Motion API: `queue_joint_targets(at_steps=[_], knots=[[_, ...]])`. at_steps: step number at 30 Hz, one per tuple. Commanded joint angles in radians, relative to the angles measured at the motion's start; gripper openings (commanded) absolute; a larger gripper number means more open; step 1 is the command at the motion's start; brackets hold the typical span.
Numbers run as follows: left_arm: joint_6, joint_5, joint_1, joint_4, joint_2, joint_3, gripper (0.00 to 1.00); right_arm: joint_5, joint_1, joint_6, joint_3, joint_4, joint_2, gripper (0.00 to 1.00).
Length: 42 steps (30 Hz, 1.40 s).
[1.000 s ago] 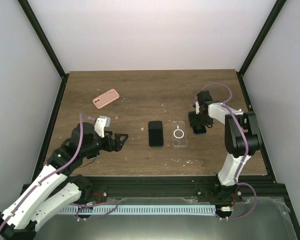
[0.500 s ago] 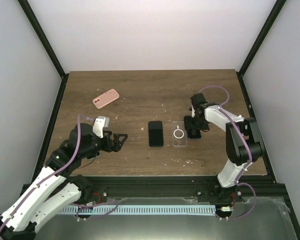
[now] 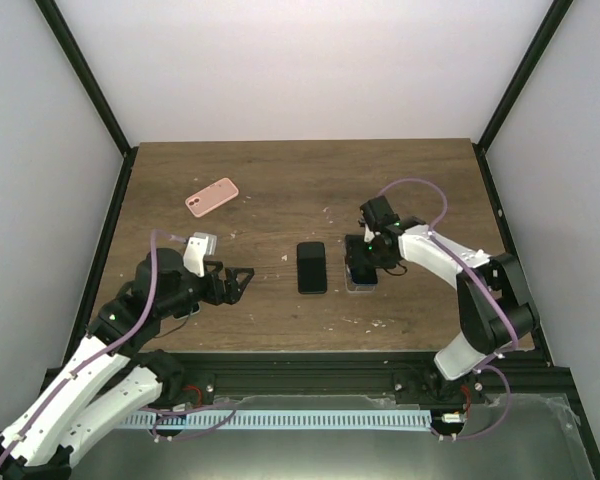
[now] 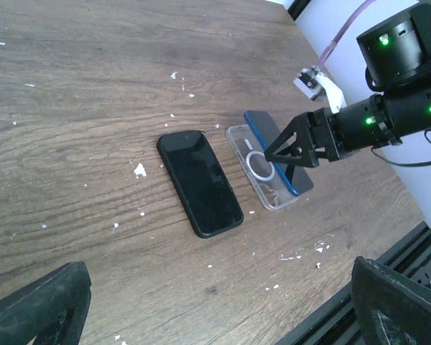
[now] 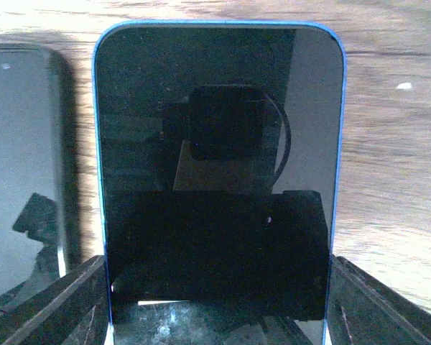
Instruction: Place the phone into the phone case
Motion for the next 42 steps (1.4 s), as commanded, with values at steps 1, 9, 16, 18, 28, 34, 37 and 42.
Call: queue_joint_targets(at_steps=[1,9,16,18,28,34,37,42], knots=[[0.001,-0.003,0.004,0.005,-0.012,-0.001,1.00,-0.025,0.052,0.093,-0.010,0.086,-0.008,0.59],[0.003,-0.001,0.004,0.006,-0.013,-0.001,1.00,-0.003,0.068,0.140,-0.054,0.143,0.003,0.59],[0.003,-0.003,0.004,0.007,-0.013,-0.001,1.00,0.008,0.068,0.125,-0.089,0.202,0.052,0.62],[0.003,-0.003,0.004,0.005,-0.013,-0.001,1.00,0.012,0.068,0.124,-0.093,0.202,0.066,0.63],[0.001,-0.013,0.005,0.005,-0.015,-0.003,1.00,0.089,0.071,0.120,-0.099,0.189,0.038,0.65],[-0.002,-0.009,0.004,0.006,-0.008,-0.007,1.00,0.084,0.070,0.121,-0.089,0.212,0.053,0.64],[-0.002,-0.012,0.005,0.007,-0.006,-0.006,1.00,0.076,0.072,0.135,-0.095,0.216,0.064,0.67],[-0.003,-0.016,0.005,0.007,-0.003,-0.006,1.00,0.090,0.072,0.138,-0.121,0.219,0.049,0.70]])
